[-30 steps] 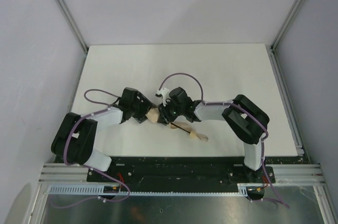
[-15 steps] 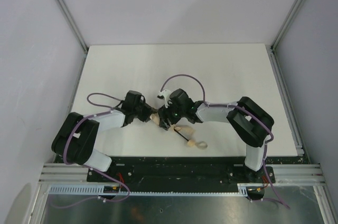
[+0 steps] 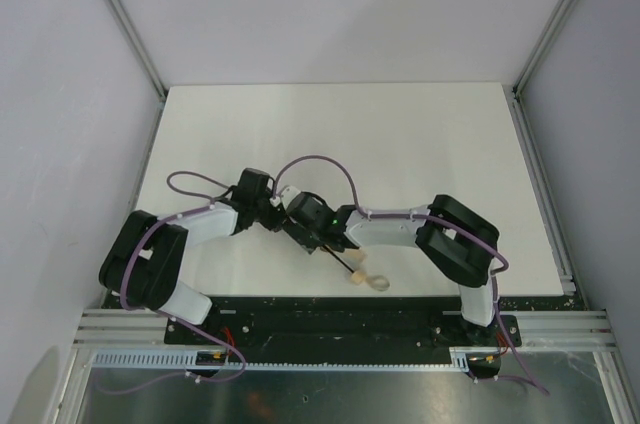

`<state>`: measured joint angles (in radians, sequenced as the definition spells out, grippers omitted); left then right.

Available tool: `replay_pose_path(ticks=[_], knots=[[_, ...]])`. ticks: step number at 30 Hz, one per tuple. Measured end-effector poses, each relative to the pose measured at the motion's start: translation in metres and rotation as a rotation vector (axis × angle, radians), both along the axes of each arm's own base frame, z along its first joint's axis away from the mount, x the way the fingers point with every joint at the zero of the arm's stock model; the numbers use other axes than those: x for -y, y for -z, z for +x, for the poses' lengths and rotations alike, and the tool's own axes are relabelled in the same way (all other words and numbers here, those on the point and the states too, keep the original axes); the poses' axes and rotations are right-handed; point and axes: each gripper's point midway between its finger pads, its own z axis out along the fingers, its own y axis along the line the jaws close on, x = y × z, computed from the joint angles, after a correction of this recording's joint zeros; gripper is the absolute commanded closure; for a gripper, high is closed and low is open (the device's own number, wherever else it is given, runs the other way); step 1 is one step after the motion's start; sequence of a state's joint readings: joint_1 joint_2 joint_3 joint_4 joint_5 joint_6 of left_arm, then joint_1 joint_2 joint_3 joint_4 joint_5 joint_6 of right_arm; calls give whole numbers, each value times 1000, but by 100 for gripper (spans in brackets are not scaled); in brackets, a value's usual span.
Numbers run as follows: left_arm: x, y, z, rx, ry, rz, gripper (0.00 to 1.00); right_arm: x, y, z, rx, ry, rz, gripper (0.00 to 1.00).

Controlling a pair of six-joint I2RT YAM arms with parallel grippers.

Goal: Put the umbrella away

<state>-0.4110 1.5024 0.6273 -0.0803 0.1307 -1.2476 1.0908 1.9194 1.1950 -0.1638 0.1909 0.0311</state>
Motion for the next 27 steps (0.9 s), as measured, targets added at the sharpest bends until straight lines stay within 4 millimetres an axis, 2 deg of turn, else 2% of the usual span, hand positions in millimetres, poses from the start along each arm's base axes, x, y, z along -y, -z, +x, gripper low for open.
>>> replay_pose_path(ticks=[4, 5, 6, 8, 10, 12, 16, 20, 24, 27], knots=[[-2, 0, 0, -3, -14, 2, 97, 3, 1, 10, 34, 48, -25, 91], [-3, 0, 1, -3, -17, 3, 89, 4, 0, 11, 45, 49, -35, 96], [-3, -1, 1, -1, -19, 6, 76, 4, -1, 12, 56, 48, -41, 98], [-5, -2, 2, 4, -24, 10, 45, 2, -3, 12, 60, 44, -41, 99], [-8, -2, -1, 6, -18, 31, 20, 0, -3, 13, 53, 38, -29, 100], [-10, -5, -3, 15, -11, 31, 8, -4, -4, 14, 35, 29, 0, 100], [-13, -12, -9, 29, 5, 44, 3, -8, -3, 20, -44, 8, 94, 100], [-13, -11, -10, 30, 7, 38, 2, -15, -3, 13, -167, -32, 211, 100], [-9, -7, -8, 21, 11, 22, 5, -16, -5, 9, -291, -32, 316, 100], [-2, -5, -8, 18, 28, -4, 11, -14, -6, 7, -374, -14, 384, 100]])
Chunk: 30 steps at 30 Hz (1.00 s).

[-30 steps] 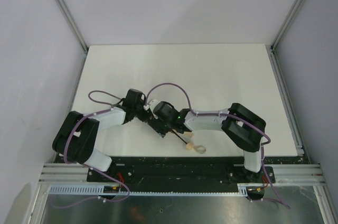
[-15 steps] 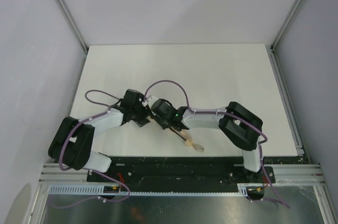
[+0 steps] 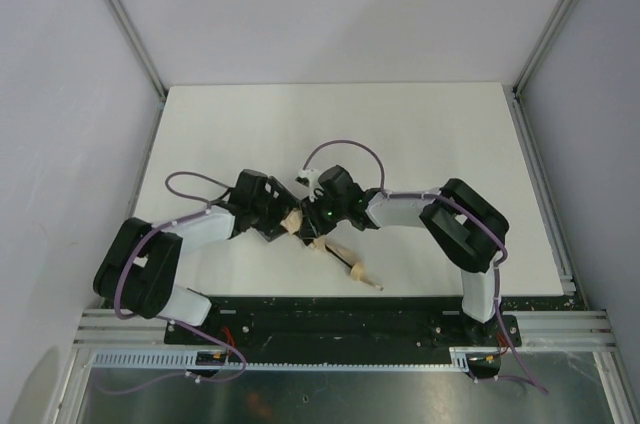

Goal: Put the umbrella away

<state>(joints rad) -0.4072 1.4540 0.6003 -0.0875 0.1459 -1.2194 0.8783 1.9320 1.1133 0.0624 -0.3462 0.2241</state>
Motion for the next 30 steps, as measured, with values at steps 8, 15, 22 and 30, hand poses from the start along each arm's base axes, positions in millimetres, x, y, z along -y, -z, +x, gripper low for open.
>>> replay_pose_path(ticks=[8, 15, 22, 30], knots=[[9, 6, -3, -13, 18, -42, 42, 3, -2, -6, -152, 45, 109, 100], [11, 5, -4, 14, 19, -66, 95, 3, -2, -10, -160, 46, 121, 100], [17, 0, -7, 46, 10, -119, 100, 10, -4, -14, -145, 59, 82, 38], [13, -8, -15, 97, -2, -149, 100, 12, -55, -24, -142, 76, 136, 1]])
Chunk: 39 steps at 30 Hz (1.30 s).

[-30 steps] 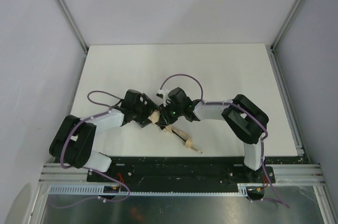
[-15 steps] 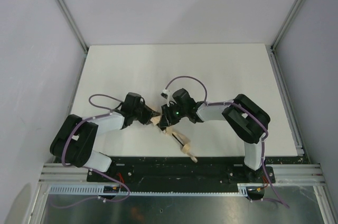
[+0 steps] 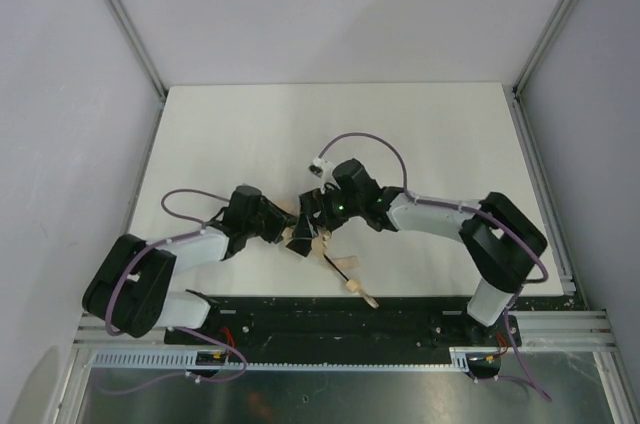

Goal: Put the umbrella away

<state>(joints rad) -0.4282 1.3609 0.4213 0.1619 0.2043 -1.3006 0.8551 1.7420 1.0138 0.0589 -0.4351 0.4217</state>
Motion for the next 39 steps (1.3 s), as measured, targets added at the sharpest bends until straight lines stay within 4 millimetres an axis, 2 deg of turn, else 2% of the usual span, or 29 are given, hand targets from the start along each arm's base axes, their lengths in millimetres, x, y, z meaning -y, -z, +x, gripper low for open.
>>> replay_pose_path(ticks=[2, 6, 9, 11, 15, 22, 26, 30, 32, 34, 36, 39], knots=[[-3, -3, -1, 10, -8, 4, 100, -1, -20, 0, 18, 8, 37, 1], [-6, -16, 4, 56, -19, -3, 100, 1, -75, -2, 73, 25, 141, 1], [-9, -35, 11, 122, -31, -22, 100, 9, -114, -2, 103, 51, 208, 1], [-11, -49, 16, 174, -41, -39, 100, 18, -132, 2, 115, 83, 232, 1], [-14, -90, 30, 319, -65, -96, 100, 48, -156, 18, 106, 212, 249, 1], [-25, -180, 46, 635, -104, -220, 100, 115, -194, 59, 57, 500, 321, 1], [-28, -229, 48, 784, -102, -274, 100, 159, -197, 85, 27, 629, 339, 1], [-27, -299, 46, 975, -81, -349, 100, 202, -190, 96, -2, 739, 366, 1], [-26, -336, 41, 1074, -68, -391, 100, 216, -186, 97, -40, 780, 388, 1], [-25, -367, 37, 1156, -54, -432, 100, 214, -182, 95, -106, 782, 428, 1], [-25, -392, 34, 1220, -49, -477, 100, 203, -177, 91, -189, 763, 479, 2], [-25, -416, 33, 1271, -47, -549, 100, 171, -159, 78, -376, 732, 569, 5]])
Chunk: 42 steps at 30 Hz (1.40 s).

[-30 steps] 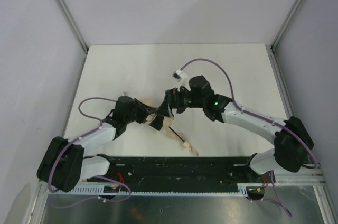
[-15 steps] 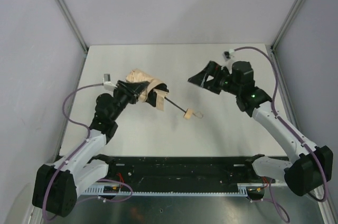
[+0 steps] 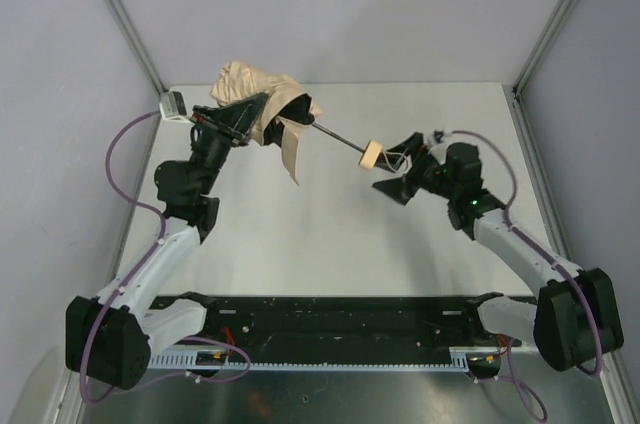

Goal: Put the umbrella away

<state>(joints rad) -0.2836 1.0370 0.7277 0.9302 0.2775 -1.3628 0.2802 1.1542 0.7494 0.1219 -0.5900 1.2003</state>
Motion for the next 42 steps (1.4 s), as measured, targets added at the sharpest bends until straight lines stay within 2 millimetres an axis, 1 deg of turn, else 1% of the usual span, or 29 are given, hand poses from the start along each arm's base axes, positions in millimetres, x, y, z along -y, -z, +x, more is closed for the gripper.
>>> replay_pose_path(ticks=[2, 4, 5, 6, 7, 10, 11, 14, 17, 20, 22, 25, 29, 33, 34, 35, 36, 38, 42], knots=[[1, -3, 2, 5, 20, -31, 100, -27, 8, -14, -82, -48, 98, 7], [2, -1, 7, -10, 41, -57, 100, -53, 5, -25, -141, -94, 194, 9], [3, 0, 9, -19, 49, -67, 100, -63, 0, -28, -155, -108, 235, 10], [3, 2, 11, -28, 55, -74, 100, -79, -9, -33, -169, -134, 298, 11], [4, 3, 12, -35, 60, -79, 100, -91, -18, -36, -175, -147, 351, 11], [3, 1, 12, -37, 69, -95, 100, -121, -35, -50, -205, -186, 480, 17], [3, -1, 10, -30, 72, -100, 100, -131, -39, -54, -209, -196, 524, 18], [2, -6, 7, -12, 78, -112, 100, -150, -41, -64, -229, -217, 595, 20], [1, -8, 6, -8, 83, -119, 100, -157, -43, -66, -244, -203, 635, 20], [1, -9, 5, -7, 87, -125, 100, -159, -54, -66, -231, -190, 673, 22], [2, -9, 5, -7, 89, -126, 100, -160, -63, -64, -222, -183, 696, 25], [2, -9, 4, -8, 93, -128, 100, -163, -80, -62, -203, -184, 729, 36], [2, -13, 0, -4, 102, -140, 100, -166, -101, -62, -176, -193, 768, 57], [1, -20, -9, 12, 114, -154, 100, -167, -103, -62, -176, -188, 781, 72], [0, -22, -11, 18, 116, -156, 100, -169, -102, -62, -180, -188, 779, 79], [0, -24, -13, 23, 118, -159, 100, -169, -101, -62, -182, -187, 778, 89], [-1, -25, -15, 27, 121, -163, 100, -170, -100, -61, -184, -184, 777, 95], [0, -27, -17, 29, 131, -170, 100, -171, -98, -60, -186, -181, 775, 99], [5, -27, -21, 15, 166, -184, 100, -173, -100, -55, -175, -188, 784, 100]])
